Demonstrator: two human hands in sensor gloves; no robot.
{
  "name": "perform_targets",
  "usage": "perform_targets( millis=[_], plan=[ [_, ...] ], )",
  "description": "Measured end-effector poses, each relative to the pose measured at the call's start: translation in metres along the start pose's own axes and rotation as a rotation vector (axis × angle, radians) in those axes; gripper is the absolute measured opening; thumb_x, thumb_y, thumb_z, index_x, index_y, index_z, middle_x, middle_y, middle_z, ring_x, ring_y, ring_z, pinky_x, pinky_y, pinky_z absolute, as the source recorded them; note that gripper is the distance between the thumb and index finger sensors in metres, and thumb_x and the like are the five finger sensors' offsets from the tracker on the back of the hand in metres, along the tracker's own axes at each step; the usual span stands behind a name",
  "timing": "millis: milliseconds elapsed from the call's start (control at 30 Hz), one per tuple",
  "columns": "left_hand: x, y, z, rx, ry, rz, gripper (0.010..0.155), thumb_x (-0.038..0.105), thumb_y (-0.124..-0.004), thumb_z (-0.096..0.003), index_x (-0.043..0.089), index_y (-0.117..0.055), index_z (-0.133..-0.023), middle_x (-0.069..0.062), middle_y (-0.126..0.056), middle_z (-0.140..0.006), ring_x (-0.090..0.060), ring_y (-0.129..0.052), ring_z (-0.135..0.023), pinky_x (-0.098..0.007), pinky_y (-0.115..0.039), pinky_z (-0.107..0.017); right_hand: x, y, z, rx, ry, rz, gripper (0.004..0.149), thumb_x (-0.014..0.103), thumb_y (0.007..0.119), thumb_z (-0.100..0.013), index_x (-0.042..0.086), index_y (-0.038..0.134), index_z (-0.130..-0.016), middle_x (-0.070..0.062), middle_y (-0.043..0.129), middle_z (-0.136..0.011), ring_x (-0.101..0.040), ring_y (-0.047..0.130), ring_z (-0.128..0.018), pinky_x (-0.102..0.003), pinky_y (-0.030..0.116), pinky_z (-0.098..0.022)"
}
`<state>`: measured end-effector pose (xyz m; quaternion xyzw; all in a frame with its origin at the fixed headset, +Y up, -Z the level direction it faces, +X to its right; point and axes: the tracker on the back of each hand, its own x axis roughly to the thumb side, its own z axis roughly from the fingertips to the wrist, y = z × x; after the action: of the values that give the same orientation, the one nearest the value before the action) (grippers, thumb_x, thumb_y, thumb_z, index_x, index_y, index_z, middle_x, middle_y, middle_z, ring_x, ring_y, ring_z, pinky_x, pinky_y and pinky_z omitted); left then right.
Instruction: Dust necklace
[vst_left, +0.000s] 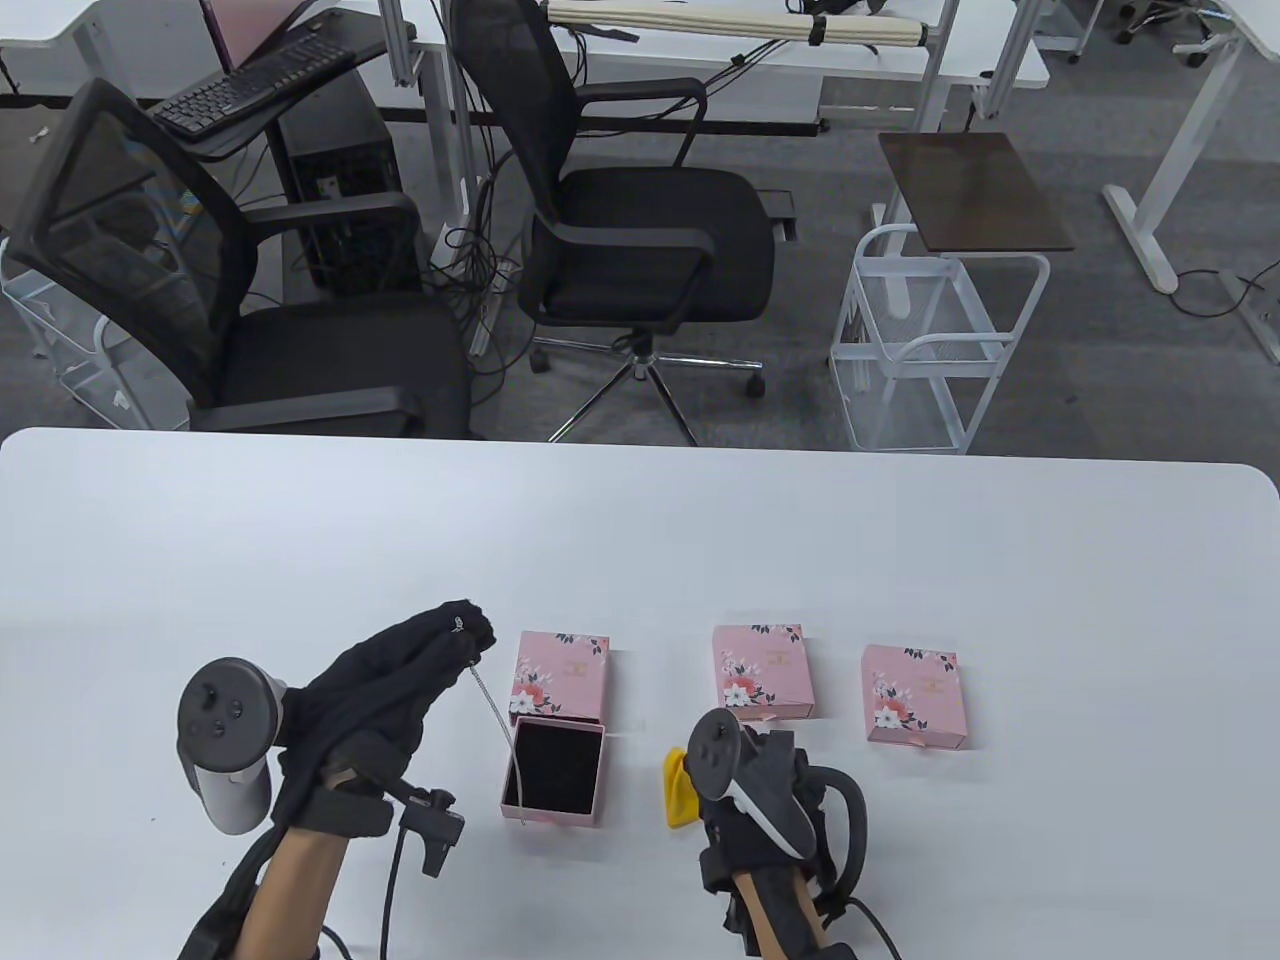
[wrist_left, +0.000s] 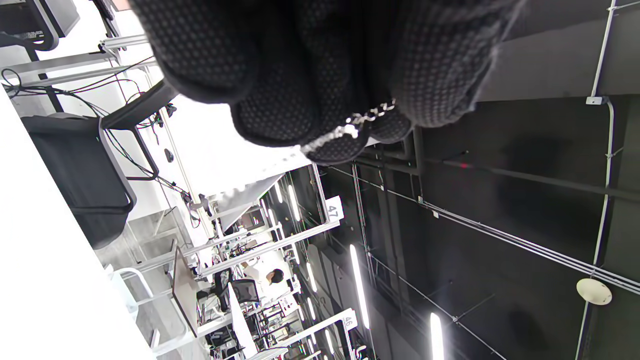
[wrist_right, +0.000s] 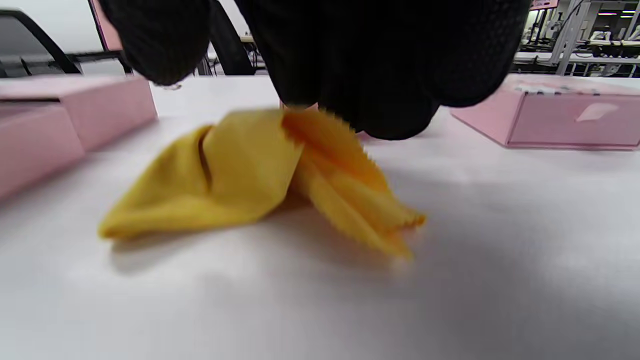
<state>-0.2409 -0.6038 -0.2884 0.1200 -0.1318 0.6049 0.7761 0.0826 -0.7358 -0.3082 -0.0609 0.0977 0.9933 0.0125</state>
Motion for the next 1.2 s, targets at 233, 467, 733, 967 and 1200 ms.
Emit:
perform_targets(
  millis=[233,467,733,967,1200],
  plan=[
    [-0.001,0.001,0.000,0.006,0.010,0.001,0.038,0.046,-0.088,-0.0545,0.030,-0.092,-0.088,0.001,-0.103,-0.084,-0.023,-0.097,-0.073,-0.043,-0.085,-0.052,0.019,0.021,-0.006,-0.027,-0.047,0.274,0.050,0.039,0.077,-0.062,0.010,0.072,-0.102,-0.023,0.083,-0.094,-0.043,0.089,-0.072,-0.052,0.077,-0.056],
    [-0.001,0.003,0.000,0.017,0.013,0.001,0.038,0.047,-0.088,-0.0544,0.030,-0.092,-0.088,0.000,-0.102,-0.085,-0.023,-0.096,-0.075,-0.043,-0.084,-0.054,0.010,0.002,-0.001,0.018,-0.094,-0.027,0.045,0.036,0.078,-0.062,0.013,0.074,-0.100,-0.019,0.086,-0.090,-0.041,0.091,-0.069,-0.051,0.077,-0.054],
    [-0.002,0.007,-0.001,0.030,0.027,-0.001,0.038,0.047,-0.088,-0.0543,0.030,-0.092,-0.088,0.000,-0.101,-0.088,-0.024,-0.095,-0.077,-0.044,-0.083,-0.055,0.032,-0.069,0.026,-0.171,-0.324,-0.501,0.047,0.034,0.074,-0.064,0.009,0.070,-0.103,-0.022,0.084,-0.092,-0.043,0.089,-0.070,-0.051,0.077,-0.054],
    [-0.005,0.008,-0.002,0.042,0.060,-0.013,0.038,0.047,-0.088,-0.0548,0.029,-0.092,-0.088,-0.001,-0.100,-0.088,-0.025,-0.094,-0.078,-0.045,-0.083,-0.055,0.073,-0.113,0.049,-0.275,-0.574,-0.934,0.048,0.031,0.068,-0.066,0.007,0.064,-0.107,-0.024,0.079,-0.097,-0.045,0.085,-0.075,-0.053,0.074,-0.058],
    [-0.007,0.008,-0.002,0.063,0.088,-0.028,0.038,0.046,-0.087,-0.0551,0.029,-0.092,-0.088,-0.001,-0.102,-0.086,-0.024,-0.096,-0.075,-0.044,-0.084,-0.054,0.096,-0.113,0.051,-0.299,-0.656,-0.913,0.049,0.029,0.065,-0.067,0.007,0.059,-0.110,-0.025,0.073,-0.102,-0.048,0.081,-0.081,-0.055,0.071,-0.060]
  ],
)
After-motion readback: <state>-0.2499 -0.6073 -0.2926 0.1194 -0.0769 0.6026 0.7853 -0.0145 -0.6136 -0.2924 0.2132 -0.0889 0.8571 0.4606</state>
